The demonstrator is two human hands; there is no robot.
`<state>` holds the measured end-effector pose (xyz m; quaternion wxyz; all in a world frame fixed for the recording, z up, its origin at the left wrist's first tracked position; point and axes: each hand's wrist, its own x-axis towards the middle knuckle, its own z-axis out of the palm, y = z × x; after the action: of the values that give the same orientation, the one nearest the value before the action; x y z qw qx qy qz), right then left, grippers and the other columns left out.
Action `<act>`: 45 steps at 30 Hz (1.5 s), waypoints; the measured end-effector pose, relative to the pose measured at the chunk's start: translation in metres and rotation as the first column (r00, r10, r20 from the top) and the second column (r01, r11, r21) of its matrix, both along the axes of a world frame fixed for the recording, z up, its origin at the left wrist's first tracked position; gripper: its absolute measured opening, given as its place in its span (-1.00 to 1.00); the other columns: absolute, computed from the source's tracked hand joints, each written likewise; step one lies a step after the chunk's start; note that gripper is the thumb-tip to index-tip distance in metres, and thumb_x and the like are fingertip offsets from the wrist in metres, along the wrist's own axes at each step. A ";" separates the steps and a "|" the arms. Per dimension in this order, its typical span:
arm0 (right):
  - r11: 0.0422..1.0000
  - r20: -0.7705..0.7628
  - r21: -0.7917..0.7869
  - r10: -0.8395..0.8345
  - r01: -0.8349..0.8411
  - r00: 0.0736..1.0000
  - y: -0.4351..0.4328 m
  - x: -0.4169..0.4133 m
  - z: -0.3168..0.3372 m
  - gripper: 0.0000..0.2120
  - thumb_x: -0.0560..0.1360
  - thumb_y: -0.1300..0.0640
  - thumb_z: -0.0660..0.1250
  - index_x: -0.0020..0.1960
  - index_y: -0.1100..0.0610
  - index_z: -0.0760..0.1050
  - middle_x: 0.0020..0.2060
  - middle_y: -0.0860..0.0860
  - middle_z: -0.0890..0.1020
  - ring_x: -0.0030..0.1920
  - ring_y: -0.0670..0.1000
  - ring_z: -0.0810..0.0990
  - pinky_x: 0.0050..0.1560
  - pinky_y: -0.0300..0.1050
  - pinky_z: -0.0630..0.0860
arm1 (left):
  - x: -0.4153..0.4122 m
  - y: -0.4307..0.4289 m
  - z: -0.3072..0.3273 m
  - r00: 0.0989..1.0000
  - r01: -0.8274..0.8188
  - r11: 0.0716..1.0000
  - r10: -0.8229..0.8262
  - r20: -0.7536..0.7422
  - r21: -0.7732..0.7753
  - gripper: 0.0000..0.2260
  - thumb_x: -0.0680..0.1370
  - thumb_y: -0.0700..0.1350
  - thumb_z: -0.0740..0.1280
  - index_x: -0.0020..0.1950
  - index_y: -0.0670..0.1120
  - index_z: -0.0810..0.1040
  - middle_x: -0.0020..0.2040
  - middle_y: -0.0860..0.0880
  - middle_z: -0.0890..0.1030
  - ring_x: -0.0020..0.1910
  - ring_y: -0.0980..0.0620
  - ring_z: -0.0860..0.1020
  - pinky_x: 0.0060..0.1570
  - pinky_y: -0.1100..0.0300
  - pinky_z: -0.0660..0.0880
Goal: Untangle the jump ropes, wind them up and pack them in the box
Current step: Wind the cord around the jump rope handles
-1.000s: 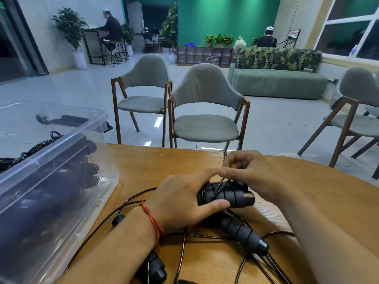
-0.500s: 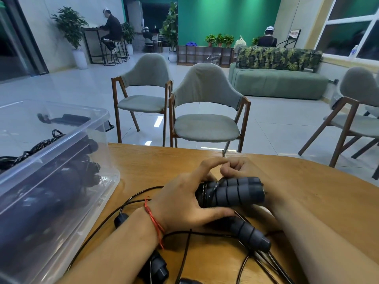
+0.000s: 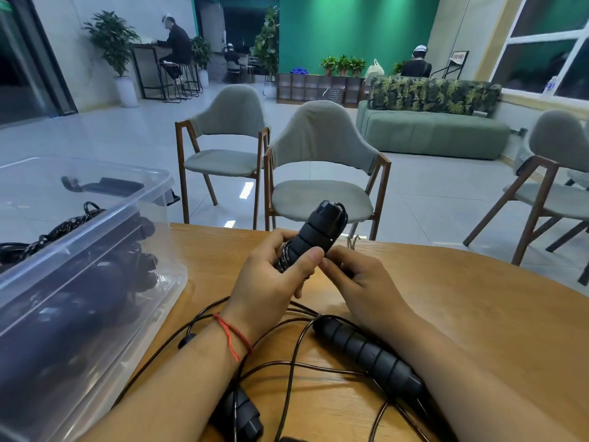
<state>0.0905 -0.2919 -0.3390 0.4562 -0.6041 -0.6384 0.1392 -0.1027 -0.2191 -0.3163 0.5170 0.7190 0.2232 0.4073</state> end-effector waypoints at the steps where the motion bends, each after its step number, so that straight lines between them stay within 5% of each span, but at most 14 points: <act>1: 1.000 0.015 -0.018 -0.004 0.005 1.000 0.002 0.000 -0.001 -0.86 0.71 -0.01 0.32 0.17 -0.07 0.65 -0.06 -0.19 0.69 0.00 -0.06 0.65 -0.02 -0.08 0.55 | 0.000 0.000 -0.001 1.000 -0.005 1.000 0.005 -0.009 -0.006 -0.61 0.53 0.26 0.44 0.24 0.08 0.55 -0.12 -0.17 0.65 -0.29 -0.06 0.61 -0.25 0.12 0.55; 4: 0.999 0.063 -0.030 0.011 -0.009 0.998 0.003 -0.006 0.001 -0.82 0.72 -0.05 0.31 0.20 -0.10 0.67 -0.03 -0.21 0.71 0.03 -0.09 0.67 0.02 0.00 0.59 | 0.000 0.001 -0.002 1.000 -0.023 1.000 0.022 -0.020 -0.014 -0.64 0.55 0.19 0.48 0.25 0.06 0.55 -0.12 -0.17 0.65 -0.30 -0.04 0.62 -0.27 0.16 0.55; 10: 0.997 0.297 -0.070 -0.018 0.041 0.955 0.003 -0.004 0.000 -0.82 0.71 -0.12 0.28 0.15 -0.17 0.66 -0.23 -0.43 0.58 -0.14 -0.25 0.58 -0.20 -0.28 0.35 | 0.005 0.000 -0.004 0.982 -0.146 0.988 0.151 -0.117 0.046 -0.76 0.55 0.23 0.48 0.06 0.12 0.61 -0.20 -0.04 0.64 -0.29 -0.03 0.63 -0.28 -0.04 0.62; 16: 0.991 0.300 -0.134 0.020 0.022 0.954 0.001 -0.006 0.001 -0.80 0.71 -0.14 0.28 0.19 -0.19 0.67 -0.23 -0.53 0.57 -0.14 -0.31 0.58 -0.18 -0.30 0.34 | 0.007 -0.002 -0.006 0.947 -0.208 0.977 0.215 -0.237 0.054 -0.66 0.52 0.36 0.41 -0.04 0.11 0.51 -0.25 -0.01 0.62 -0.27 -0.01 0.63 -0.20 -0.01 0.60; 20: 0.987 0.208 -0.157 0.050 -0.017 0.977 0.001 -0.011 0.003 -0.74 0.71 -0.17 0.27 0.29 -0.18 0.66 -0.06 -0.39 0.69 -0.01 -0.22 0.66 -0.05 -0.19 0.53 | 0.007 -0.005 -0.002 0.954 -0.242 0.970 0.244 -0.175 0.034 -0.62 0.53 0.32 0.42 0.01 0.02 0.52 -0.25 -0.06 0.64 -0.29 -0.02 0.64 -0.23 0.02 0.63; 25: 0.982 0.215 -0.190 0.026 0.015 0.976 0.002 -0.013 0.000 -0.72 0.72 -0.20 0.22 -0.01 -0.14 0.64 -0.27 -0.25 0.62 -0.21 -0.15 0.58 -0.18 -0.15 0.42 | 0.004 -0.005 0.006 0.963 -0.264 0.955 0.268 0.010 -0.132 -0.51 0.52 0.31 0.40 0.11 -0.11 0.55 -0.17 -0.16 0.69 -0.34 -0.07 0.63 -0.33 0.07 0.55; 31: 0.994 0.171 -0.096 -0.026 0.043 0.985 -0.004 -0.015 0.002 -0.70 0.72 -0.17 0.24 -0.08 -0.12 0.63 -0.34 -0.13 0.59 -0.27 -0.06 0.55 -0.23 0.06 0.50 | -0.001 0.013 0.008 0.958 -0.175 0.874 0.258 0.127 -0.453 -0.49 0.58 0.32 0.33 0.24 -0.10 0.56 -0.04 -0.21 0.72 -0.35 -0.10 0.55 -0.43 0.15 0.38; 38: 0.998 0.073 0.060 0.004 -0.009 0.997 -0.008 -0.014 0.017 -0.85 0.67 -0.01 0.39 -0.07 -0.06 0.64 -0.33 -0.10 0.58 -0.31 -0.01 0.52 -0.27 0.06 0.47 | -0.003 0.024 -0.003 0.933 -0.360 0.903 0.343 -0.112 -0.235 -0.58 0.59 0.36 0.31 0.11 0.03 0.58 -0.07 -0.10 0.72 -0.34 -0.06 0.66 -0.45 0.16 0.45; 45: 0.987 0.294 0.139 0.039 -0.083 0.955 -0.010 -0.018 0.008 -0.85 0.69 -0.04 0.32 0.08 -0.01 0.62 -0.33 -0.22 0.49 -0.30 -0.09 0.51 -0.32 -0.13 0.43 | 0.000 0.024 -0.011 0.899 -0.390 0.920 0.373 -0.231 -0.034 -0.46 0.57 0.45 0.25 0.32 0.08 0.52 -0.06 0.06 0.64 -0.11 -0.01 0.63 -0.20 0.14 0.47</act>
<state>0.0726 -0.3021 -0.3310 0.3972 -0.5621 -0.7253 0.0147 -0.1029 -0.1947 -0.3269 0.4274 0.6808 0.4314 0.4095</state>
